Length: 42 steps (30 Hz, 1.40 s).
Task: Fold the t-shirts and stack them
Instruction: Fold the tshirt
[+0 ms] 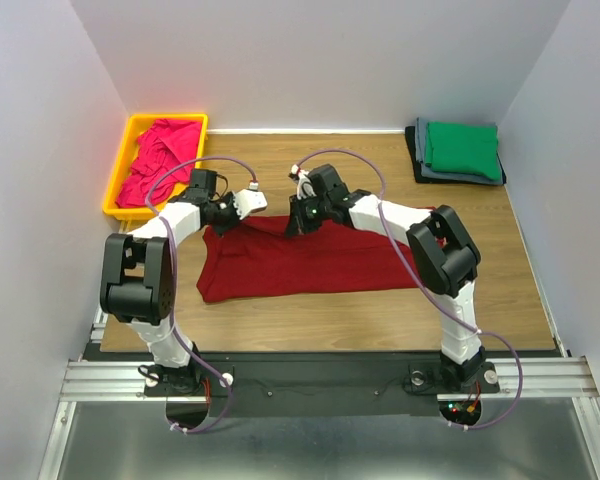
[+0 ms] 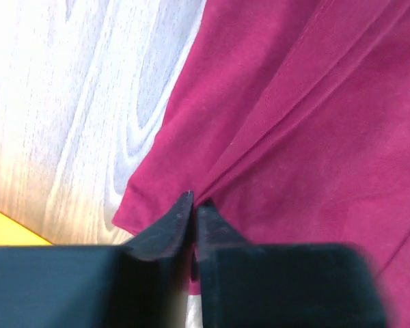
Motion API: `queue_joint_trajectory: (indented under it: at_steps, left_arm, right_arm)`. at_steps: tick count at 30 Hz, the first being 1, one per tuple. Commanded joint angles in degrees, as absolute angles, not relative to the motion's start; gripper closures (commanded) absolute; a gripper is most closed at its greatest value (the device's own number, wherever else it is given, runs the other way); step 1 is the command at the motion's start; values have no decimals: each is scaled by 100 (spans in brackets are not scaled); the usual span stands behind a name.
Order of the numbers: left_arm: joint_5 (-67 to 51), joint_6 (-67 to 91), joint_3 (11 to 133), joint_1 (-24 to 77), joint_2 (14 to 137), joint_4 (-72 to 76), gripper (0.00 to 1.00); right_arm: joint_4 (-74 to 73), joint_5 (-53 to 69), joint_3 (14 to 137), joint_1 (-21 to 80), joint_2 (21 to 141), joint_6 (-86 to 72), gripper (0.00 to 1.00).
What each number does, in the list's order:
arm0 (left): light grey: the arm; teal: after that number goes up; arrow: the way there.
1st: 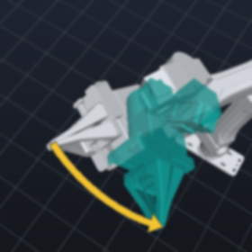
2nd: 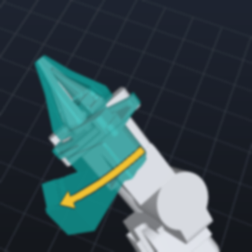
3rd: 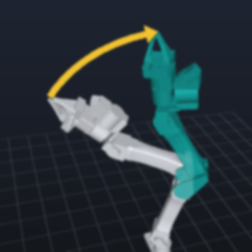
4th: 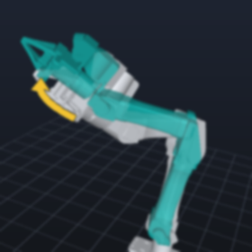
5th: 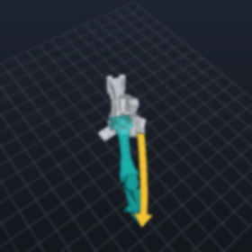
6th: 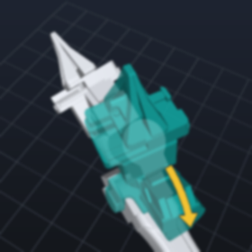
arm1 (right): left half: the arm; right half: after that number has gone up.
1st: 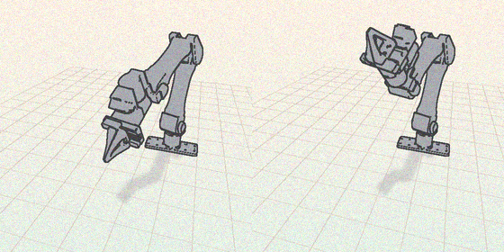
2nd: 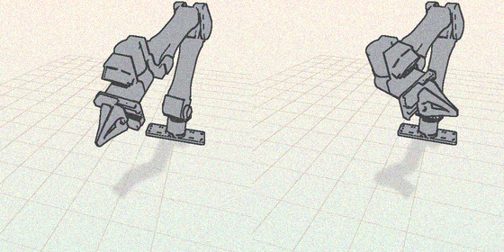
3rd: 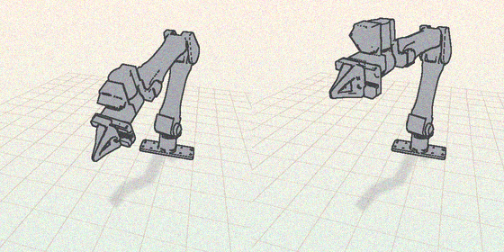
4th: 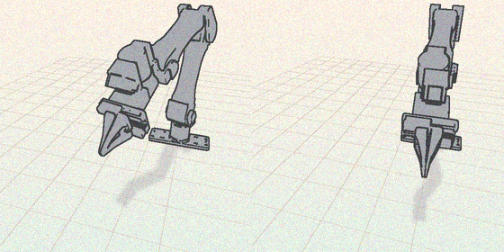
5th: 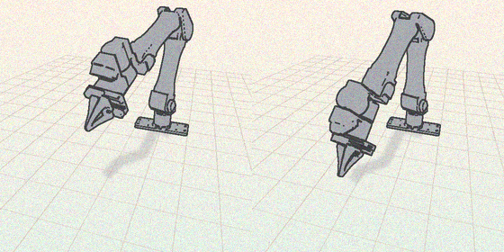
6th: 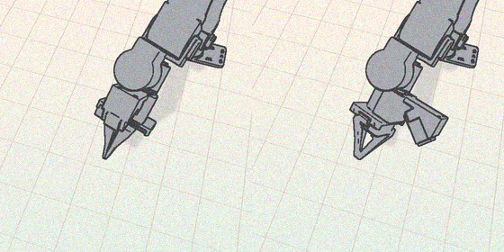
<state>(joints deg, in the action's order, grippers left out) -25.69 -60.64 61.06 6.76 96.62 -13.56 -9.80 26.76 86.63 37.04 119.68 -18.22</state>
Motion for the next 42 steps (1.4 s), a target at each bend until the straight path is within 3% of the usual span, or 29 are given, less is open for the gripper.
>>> queue_joint_trajectory:
  at_steps: [1, 4, 6, 10, 11, 13, 14, 23, 29, 35, 42]
  left_arm:
    - [-2285, -5810, 6372, 703, 9747, -1073, 78]
    - [-2233, -5547, 6495, 694, 9835, -1046, 72]
    - [-2171, -5397, 6548, 625, 9853, -1055, 69]
    - [-2074, -5045, 6697, 414, 9800, -1011, 66]
    - [-2005, -4906, 6723, 378, 9765, -985, 66]
    - [-2047, -4843, 6759, 317, 9651, -1037, 66]
    - [-2065, -4764, 6759, 308, 9607, -1072, 65]
    - [-2741, -4439, 7022, 299, 9764, -1713, 64]
    - [-3260, -4271, 6874, 325, 9598, -2171, 55]
    - [-2622, -3983, 6092, 719, 8957, -2443, 55]
    - [-2092, -3148, 5555, 1309, 8937, -2294, 57]
  right_arm:
    - [-694, 2628, 8771, 3612, 12006, -1828, 99]
    - [-668, 2637, 8894, 3525, 12085, -1881, 100]
    - [-677, 2715, 9017, 3446, 12207, -1907, 93]
    - [-686, 2637, 9202, 3375, 12296, -1960, 71]
    - [-686, 2593, 9220, 3340, 12287, -1969, 55]
    - [-694, 2523, 9228, 3270, 12200, -1934, 51]
    - [-703, 2488, 9220, 3235, 12156, -1916, 44]
    - [-1405, 2961, 8702, 2857, 11497, -1433, 50]
    - [-2618, 2962, 7973, 2400, 10706, -316, 52]
    - [-3321, 1918, 7480, 1225, 10143, 1439, 54]
    - [-3436, 1082, 7392, 396, 10633, 2100, 63]
